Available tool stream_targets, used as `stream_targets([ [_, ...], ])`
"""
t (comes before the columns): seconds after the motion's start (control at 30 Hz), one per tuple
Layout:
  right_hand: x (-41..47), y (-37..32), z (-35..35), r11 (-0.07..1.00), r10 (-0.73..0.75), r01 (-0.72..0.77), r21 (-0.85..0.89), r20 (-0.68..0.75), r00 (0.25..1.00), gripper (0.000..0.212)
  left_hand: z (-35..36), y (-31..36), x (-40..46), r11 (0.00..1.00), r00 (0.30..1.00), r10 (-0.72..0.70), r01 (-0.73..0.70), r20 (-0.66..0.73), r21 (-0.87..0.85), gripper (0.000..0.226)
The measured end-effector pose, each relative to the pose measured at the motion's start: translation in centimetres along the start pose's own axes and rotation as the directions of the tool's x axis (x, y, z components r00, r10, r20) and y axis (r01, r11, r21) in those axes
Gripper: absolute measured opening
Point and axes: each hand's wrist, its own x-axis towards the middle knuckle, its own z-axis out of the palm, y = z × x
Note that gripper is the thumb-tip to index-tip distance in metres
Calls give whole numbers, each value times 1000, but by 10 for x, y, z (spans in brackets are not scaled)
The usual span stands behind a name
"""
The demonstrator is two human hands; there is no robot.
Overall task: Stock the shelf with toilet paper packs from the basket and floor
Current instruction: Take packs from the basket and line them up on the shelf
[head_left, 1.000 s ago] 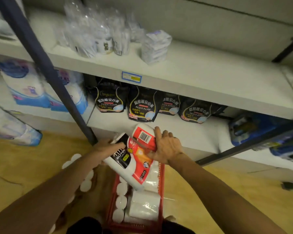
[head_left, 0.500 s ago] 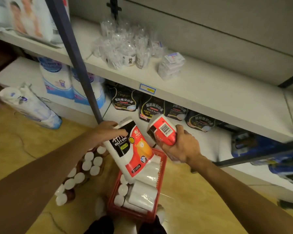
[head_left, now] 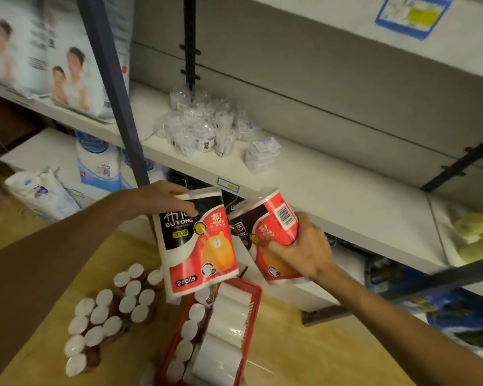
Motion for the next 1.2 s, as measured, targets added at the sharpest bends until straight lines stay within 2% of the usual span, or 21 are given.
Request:
stream_targets([
  [0.13, 1, -7, -29, 997, -27, 28, 71, -27, 999, 92, -16, 17, -8, 999, 999, 41, -41, 18, -6, 63],
  [0.27, 3, -20, -58, 989, -45, 54, 141, -65, 997, 91, -36, 42, -28, 995, 994, 95, -96, 52, 17, 85],
  [0.37, 5, -32, -78, 974, -40, 63, 217, -106, 994, 89, -54, 64, -46, 991, 990, 132, -133, 56, 18, 71],
  [0.43, 6, -41, -90, 956, -23, 61, 288, -134, 991, 73, -67, 76, -56, 987, 986, 159, -160, 55, 21, 64],
  [0.5, 7, -48, -100, 934, -19, 72, 350, -153, 988, 63, -79, 88, -66, 983, 983, 178, -179, 44, 28, 47],
  [0.6, 5, -64, -115, 900, -17, 86, 427, -162, 987, 70, -102, 105, -78, 974, 978, 205, -208, 43, 88, 32],
  [0.8, 1, -103, -145, 844, 12, 125, 521, -251, 968, 79, -158, 147, -105, 923, 945, 306, -323, 112, 209, 34],
  [0.9, 2, -126, -160, 799, 45, 163, 579, -328, 943, 78, -189, 170, -118, 874, 911, 384, -412, 154, 260, 53],
  [1.0, 0, -154, -176, 752, 78, 217, 622, -410, 909, 69, -216, 190, -127, 835, 876, 458, -483, 151, 263, 61],
  [1.13, -4, -189, -195, 705, 120, 269, 656, -484, 867, 61, -244, 209, -133, 790, 814, 570, -581, 117, 195, 76],
  [1.2, -6, -205, -206, 688, 133, 303, 659, -525, 841, 57, -257, 215, -134, 770, 786, 607, -618, 112, 163, 74],
])
